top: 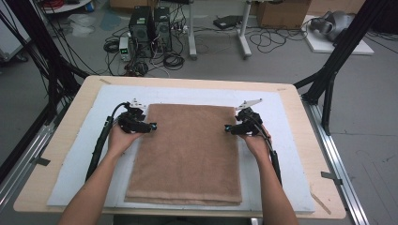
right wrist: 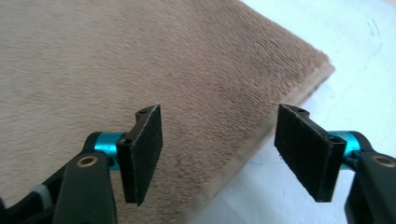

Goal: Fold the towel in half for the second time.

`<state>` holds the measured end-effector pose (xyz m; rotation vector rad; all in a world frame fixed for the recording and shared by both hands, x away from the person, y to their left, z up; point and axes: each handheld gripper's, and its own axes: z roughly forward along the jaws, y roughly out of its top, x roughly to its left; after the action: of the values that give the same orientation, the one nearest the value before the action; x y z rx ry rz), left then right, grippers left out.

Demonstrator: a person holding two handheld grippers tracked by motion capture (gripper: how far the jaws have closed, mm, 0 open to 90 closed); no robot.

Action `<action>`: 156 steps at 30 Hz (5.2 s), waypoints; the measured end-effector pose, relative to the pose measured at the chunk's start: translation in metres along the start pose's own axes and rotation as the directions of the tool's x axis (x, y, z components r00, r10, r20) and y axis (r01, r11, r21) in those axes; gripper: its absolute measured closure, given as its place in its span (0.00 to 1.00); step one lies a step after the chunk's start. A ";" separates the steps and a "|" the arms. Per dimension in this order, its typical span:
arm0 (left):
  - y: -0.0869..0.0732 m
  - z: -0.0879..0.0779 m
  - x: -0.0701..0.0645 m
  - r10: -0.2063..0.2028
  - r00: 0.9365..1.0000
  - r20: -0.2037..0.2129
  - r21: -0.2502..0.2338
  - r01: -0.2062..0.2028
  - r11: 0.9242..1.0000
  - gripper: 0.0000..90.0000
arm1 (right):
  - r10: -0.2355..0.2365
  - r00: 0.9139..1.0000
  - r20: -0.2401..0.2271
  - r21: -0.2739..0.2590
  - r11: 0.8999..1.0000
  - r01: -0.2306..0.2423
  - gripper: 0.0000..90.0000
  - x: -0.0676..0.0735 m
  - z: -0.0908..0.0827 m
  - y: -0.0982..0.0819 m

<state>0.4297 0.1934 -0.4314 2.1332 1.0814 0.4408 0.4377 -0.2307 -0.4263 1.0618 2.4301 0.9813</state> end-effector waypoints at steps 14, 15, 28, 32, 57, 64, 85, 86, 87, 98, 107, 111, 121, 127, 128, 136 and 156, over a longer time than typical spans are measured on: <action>-0.015 0.003 0.002 -0.067 0.998 -0.005 -0.051 0.067 0.996 0.50 | 0.101 0.995 -0.017 0.035 0.994 -0.100 0.44 -0.005 0.013 -0.006; -0.015 0.003 0.001 -0.074 0.997 -0.005 -0.050 0.073 0.996 0.51 | 0.105 0.994 -0.018 0.037 0.994 -0.104 0.46 -0.005 0.013 -0.006; -0.013 0.001 0.002 -0.110 0.992 0.054 -0.037 0.112 0.993 0.82 | 0.128 0.980 -0.154 0.028 0.992 -0.125 0.88 -0.007 0.012 -0.005; -0.012 -0.002 0.004 -0.125 0.990 0.067 -0.047 0.128 0.991 0.87 | 0.119 0.979 -0.167 0.026 0.993 -0.117 0.89 -0.007 0.007 -0.003; -0.044 -0.083 -0.024 0.007 0.994 0.114 -0.207 0.017 0.978 0.89 | -0.042 0.959 -0.280 -0.065 0.998 0.025 0.89 0.035 -0.059 -0.010; -0.083 -0.098 -0.040 0.040 0.984 0.176 -0.180 -0.008 0.984 0.88 | -0.067 0.945 -0.319 -0.082 0.996 0.043 0.89 0.058 -0.071 -0.040; -0.067 -0.123 -0.028 0.041 0.990 0.138 -0.209 -0.012 0.978 0.59 | -0.026 0.973 -0.229 -0.096 0.995 0.004 0.51 0.045 -0.097 -0.033; -0.063 -0.122 -0.027 0.040 0.991 0.128 -0.210 -0.012 0.978 0.58 | -0.021 0.975 -0.223 -0.097 0.995 0.000 0.50 0.043 -0.096 -0.029; -0.059 -0.120 -0.025 0.042 0.993 0.112 -0.212 -0.017 0.977 0.58 | -0.019 0.977 -0.214 -0.094 0.996 -0.001 0.49 0.040 -0.093 -0.025; -0.044 -0.059 -0.014 -0.006 0.995 0.099 -0.052 0.011 0.999 0.53 | 0.023 0.978 -0.205 0.033 0.999 -0.017 0.41 0.033 -0.031 -0.008; -0.047 -0.050 -0.012 -0.037 0.976 0.213 -0.011 0.040 0.999 0.77 | 0.119 0.927 -0.356 0.082 0.992 -0.096 0.73 0.029 -0.016 -0.023; -0.045 -0.056 -0.018 0.005 0.984 0.177 -0.019 -0.002 1.000 0.90 | 0.057 0.935 -0.351 0.071 0.997 -0.034 0.85 0.036 -0.020 -0.019; -0.053 -0.124 -0.036 0.065 0.980 0.191 -0.207 -0.025 0.978 0.93 | -0.095 0.928 -0.359 -0.059 0.995 0.079 0.86 0.058 -0.077 -0.013; -0.097 -0.171 -0.063 0.145 0.949 0.278 -0.256 -0.072 0.964 0.76 | -0.215 0.883 -0.416 -0.139 0.975 0.172 0.77 0.093 -0.130 -0.035; -0.101 -0.176 -0.063 0.149 0.949 0.277 -0.258 -0.076 0.963 0.74 | -0.216 0.878 -0.427 -0.153 0.974 0.165 0.74 0.095 -0.136 -0.038; -0.093 -0.160 -0.056 0.147 0.965 0.216 -0.271 -0.086 0.959 0.66 | -0.181 0.907 -0.379 -0.106 0.983 0.152 0.60 0.083 -0.120 -0.034; -0.075 -0.065 -0.021 -0.020 0.987 0.159 -0.029 0.025 0.999 0.52 | -0.045 0.957 -0.285 0.069 0.995 0.067 0.42 0.055 -0.028 -0.035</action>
<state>0.3381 0.2354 -0.4387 2.0884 1.0009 0.2697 0.3676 -0.2203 -0.4311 0.9247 2.7330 1.0935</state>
